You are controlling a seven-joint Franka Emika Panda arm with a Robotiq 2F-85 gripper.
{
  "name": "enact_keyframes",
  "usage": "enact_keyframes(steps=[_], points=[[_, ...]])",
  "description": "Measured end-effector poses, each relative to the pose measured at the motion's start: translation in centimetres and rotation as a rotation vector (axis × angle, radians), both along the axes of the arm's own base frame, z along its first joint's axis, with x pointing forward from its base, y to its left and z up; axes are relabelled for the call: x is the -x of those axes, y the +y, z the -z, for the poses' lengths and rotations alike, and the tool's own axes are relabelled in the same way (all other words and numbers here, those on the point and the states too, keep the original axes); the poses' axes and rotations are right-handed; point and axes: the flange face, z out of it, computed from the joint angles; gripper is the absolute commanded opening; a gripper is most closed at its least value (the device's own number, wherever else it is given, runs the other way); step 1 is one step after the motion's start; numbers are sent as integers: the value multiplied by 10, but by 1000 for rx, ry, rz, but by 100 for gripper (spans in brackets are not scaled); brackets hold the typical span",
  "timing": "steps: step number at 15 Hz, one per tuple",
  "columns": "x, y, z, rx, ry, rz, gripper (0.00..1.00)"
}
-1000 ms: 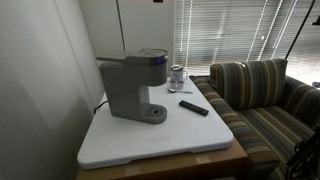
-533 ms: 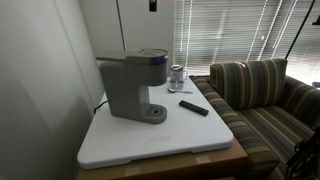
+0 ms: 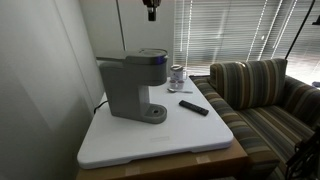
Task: Push the button on the coffee machine
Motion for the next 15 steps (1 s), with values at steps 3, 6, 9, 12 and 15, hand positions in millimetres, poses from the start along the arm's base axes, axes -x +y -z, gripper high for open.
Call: enact_keyframes(steps=[3,6,9,12,15], points=[[-2,0,12,2,20,26,0],[-4,1,26,5,41,28,1],[-6,0,29,6,49,28,1],[-6,1,28,6,47,28,0],[-5,3,27,6,47,25,0]])
